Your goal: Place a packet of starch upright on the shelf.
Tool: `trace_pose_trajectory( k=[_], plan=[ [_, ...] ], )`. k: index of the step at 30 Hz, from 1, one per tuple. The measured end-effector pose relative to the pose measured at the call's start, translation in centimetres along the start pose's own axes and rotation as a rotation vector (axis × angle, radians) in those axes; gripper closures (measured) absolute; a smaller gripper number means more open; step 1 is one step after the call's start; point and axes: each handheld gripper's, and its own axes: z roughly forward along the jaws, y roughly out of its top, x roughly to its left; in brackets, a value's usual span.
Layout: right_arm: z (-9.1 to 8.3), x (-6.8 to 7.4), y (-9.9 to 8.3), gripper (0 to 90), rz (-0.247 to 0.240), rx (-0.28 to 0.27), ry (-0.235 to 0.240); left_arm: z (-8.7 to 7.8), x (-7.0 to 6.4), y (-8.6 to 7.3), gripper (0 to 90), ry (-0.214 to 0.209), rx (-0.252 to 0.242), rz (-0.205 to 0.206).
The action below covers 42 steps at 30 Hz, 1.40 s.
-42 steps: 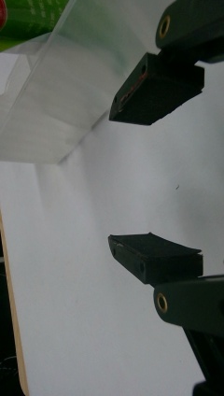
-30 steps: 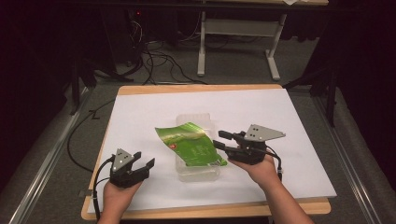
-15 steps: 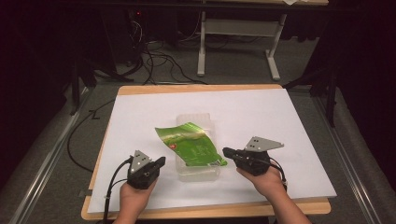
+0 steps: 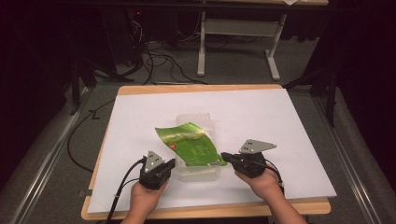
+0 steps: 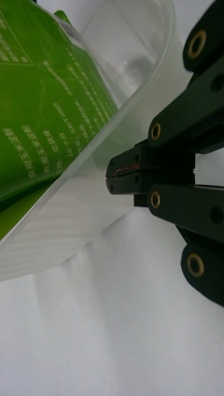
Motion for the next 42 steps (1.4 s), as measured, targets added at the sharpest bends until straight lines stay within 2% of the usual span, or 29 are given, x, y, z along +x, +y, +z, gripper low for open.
trace_pose_trajectory(
  k=[7, 16, 18, 20, 23, 26, 31, 34, 36, 37, 40, 42],
  plan=[
    [1.0, 0.5, -0.1, 90.0, -0.01, 0.033, 0.005, 0.1, 0.1, 0.0, 90.0, -0.003, 0.001, 0.003],
    [2.3, 1.2, 0.0, 90.0, -0.02, 0.044, 0.013, 0.2, 0.1, -0.1, 90.0, -0.006, 0.005, 0.002],
    [2.9, 1.5, 0.0, 90.0, -0.025, 0.053, 0.02, 0.2, 0.1, -0.1, 90.0, -0.006, 0.006, 0.002],
    [3.4, 1.9, 0.2, 90.0, -0.047, 0.066, 0.006, 0.2, 0.1, -0.1, 90.0, -0.004, 0.007, 0.003],
    [4.1, 1.9, 0.4, 90.0, -0.033, 0.07, 0.017, 0.2, 0.1, -0.1, 90.0, -0.005, 0.006, 0.003],
    [5.2, 2.3, 0.4, 90.0, -0.055, 0.111, -0.004, 0.2, 0.1, -0.1, 90.0, -0.007, 0.007, 0.004],
    [5.6, 2.0, 0.6, 90.0, -0.038, 0.137, 0.0, 0.2, 0.1, -0.1, 90.0, -0.001, 0.008, 0.013],
    [4.1, 1.8, 0.9, 87.2, -0.031, 0.097, -0.025, 0.1, 0.1, -0.1, 89.0, 0.003, 0.011, 0.016],
    [2.8, 1.4, 1.0, 82.2, 0.005, 0.043, -0.025, 0.1, 0.2, -0.1, 88.6, 0.0, 0.011, 0.016],
    [1.8, 1.0, 1.2, 75.4, 0.026, -0.006, -0.018, 0.1, 0.1, -0.1, 88.6, 0.0, 0.01, 0.016],
    [0.4, 0.6, 1.6, 56.9, 0.063, -0.139, 0.053, 0.1, 0.1, -0.1, 88.7, 0.002, 0.013, 0.022],
    [0.8, 0.7, 2.1, 48.5, 0.075, -0.167, 0.051, 0.1, 0.1, -0.1, 88.8, 0.002, 0.014, 0.022]
  ],
)
